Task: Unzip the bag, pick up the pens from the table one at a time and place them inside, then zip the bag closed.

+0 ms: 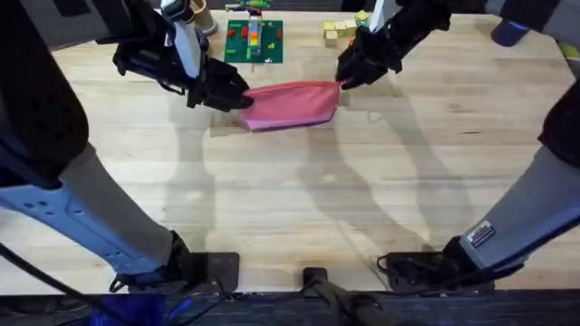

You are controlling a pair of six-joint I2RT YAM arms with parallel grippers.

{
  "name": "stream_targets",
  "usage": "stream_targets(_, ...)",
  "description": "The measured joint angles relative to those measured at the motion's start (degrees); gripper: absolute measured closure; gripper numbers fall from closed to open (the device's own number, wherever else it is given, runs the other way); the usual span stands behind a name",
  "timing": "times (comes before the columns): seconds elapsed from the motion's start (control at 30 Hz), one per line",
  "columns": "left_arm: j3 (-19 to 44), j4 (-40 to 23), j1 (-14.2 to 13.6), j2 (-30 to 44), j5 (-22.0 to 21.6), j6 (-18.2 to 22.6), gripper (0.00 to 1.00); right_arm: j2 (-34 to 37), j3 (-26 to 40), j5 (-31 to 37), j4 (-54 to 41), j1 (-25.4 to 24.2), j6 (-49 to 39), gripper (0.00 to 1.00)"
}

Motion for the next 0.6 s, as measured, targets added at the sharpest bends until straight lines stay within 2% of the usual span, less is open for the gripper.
stream_targets(0.17, 0.0, 0.0, 0.0, 0.0, 0.1, 0.0, 0.959, -0.2, -2.9, 1.3, 2.0, -0.2, -0.9, 0.965)
stream_targets(0.4, -0.1, -0.1, -0.1, 0.0, 0.2, 0.0, 0.958, -0.6, -14.6, 1.6, 11.9, -0.9, -0.8, 0.965)
stream_targets(0.6, -0.2, 0.0, -0.1, 0.0, 0.1, 0.0, 0.958, -2.1, -17.2, 1.2, 15.6, -1.1, 0.2, 0.965)
